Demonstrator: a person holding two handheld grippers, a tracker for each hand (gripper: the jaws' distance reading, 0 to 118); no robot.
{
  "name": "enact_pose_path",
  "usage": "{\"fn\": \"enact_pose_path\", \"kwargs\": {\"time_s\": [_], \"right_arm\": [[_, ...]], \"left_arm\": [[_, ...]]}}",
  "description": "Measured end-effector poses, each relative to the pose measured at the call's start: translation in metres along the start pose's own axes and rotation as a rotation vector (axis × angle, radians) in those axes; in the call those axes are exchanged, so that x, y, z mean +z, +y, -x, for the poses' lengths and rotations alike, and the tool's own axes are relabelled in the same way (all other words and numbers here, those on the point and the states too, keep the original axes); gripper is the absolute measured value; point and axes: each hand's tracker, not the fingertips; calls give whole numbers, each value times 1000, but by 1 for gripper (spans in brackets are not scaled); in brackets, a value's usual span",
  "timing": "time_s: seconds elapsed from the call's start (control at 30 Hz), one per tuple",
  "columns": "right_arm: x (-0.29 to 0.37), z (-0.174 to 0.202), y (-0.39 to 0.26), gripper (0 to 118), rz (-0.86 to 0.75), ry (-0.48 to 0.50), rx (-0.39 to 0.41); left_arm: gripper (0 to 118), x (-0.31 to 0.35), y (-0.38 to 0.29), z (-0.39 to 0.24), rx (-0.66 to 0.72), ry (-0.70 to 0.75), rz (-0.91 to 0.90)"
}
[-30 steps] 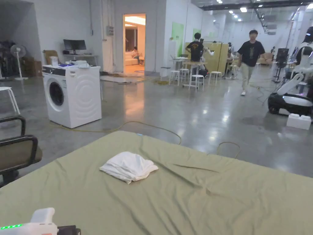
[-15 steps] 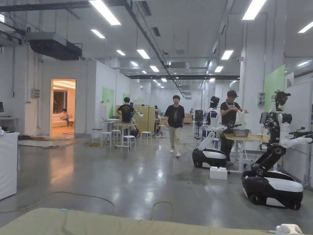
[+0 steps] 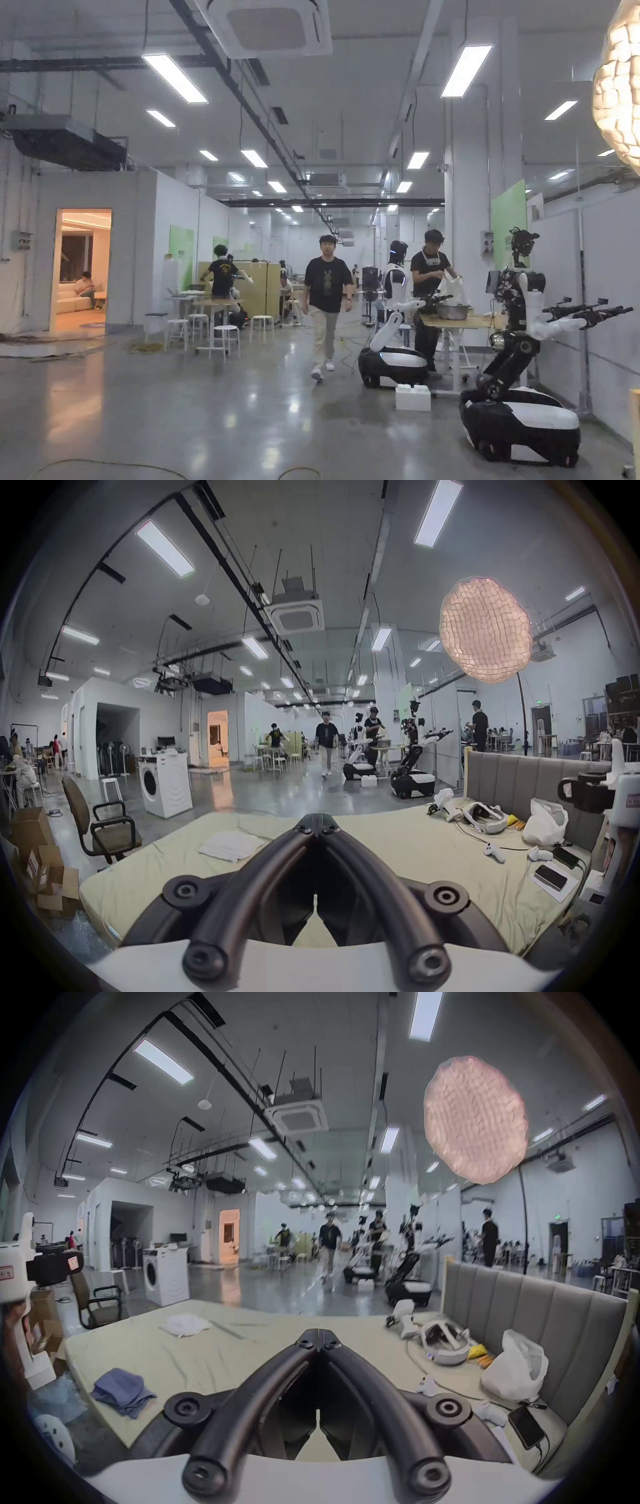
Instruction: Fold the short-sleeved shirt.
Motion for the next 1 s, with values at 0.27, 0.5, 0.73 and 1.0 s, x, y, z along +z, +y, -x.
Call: {"fn": "enact_pose_path", "kwargs": {"time_s": [0.27,0.5,0.73,1.0], "right_arm": [[-3,0,4,0,24,11,-23],[-4,-4,4,19,40,19,-30],[-4,-2,5,112,39,32,-7],[-8,-6,-5,118,34,37,-7]], "left_arm": [[0,4,9,1,-18,-18,-22],[18,3,14,4,4,-23,-17],[114,3,14,4,50,-42,-34],[115,4,10,4,48,-42,-13]]}}
